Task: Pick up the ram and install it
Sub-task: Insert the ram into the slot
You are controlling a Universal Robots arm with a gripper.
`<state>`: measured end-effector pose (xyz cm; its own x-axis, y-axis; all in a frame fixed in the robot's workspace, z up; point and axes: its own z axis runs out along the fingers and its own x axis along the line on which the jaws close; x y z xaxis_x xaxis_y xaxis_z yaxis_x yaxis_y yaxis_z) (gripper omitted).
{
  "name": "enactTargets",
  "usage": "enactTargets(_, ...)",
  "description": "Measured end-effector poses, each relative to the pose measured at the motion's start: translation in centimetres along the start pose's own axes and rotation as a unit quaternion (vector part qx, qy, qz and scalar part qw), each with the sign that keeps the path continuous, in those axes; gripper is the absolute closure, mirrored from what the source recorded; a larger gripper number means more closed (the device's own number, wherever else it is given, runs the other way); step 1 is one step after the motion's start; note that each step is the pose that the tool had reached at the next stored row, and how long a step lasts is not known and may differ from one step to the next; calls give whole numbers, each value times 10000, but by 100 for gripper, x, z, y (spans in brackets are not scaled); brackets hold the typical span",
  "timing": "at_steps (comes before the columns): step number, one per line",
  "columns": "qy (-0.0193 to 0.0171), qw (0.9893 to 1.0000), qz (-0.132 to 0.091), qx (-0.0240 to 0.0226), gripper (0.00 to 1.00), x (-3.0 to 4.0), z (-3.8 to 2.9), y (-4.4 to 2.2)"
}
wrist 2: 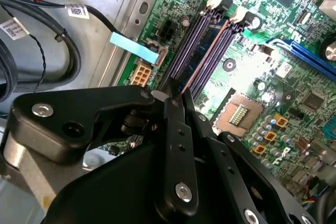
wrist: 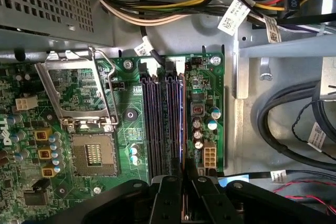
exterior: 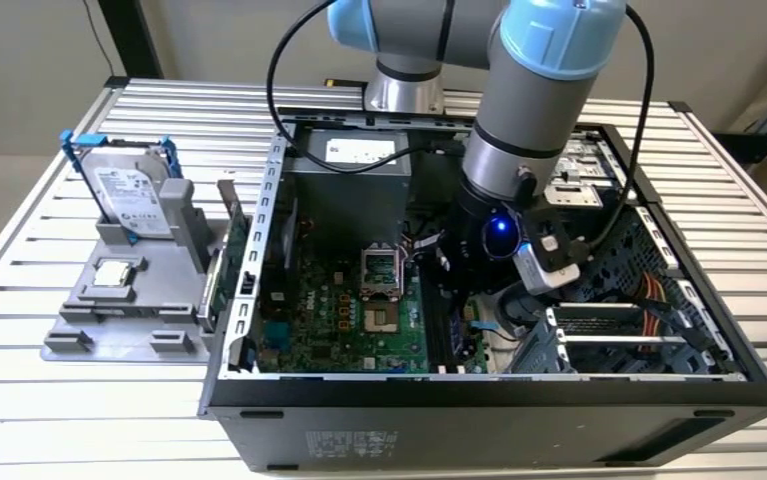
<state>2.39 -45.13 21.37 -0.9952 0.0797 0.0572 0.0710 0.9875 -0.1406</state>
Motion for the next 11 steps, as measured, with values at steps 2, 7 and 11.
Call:
enactTargets(2,0,10000,1,2,100,0,0,1)
enactTargets(7,-2,10000,3,35,100,-2,0,1)
enactTargets(11,-5,10000,5,71,100,-5,1,2)
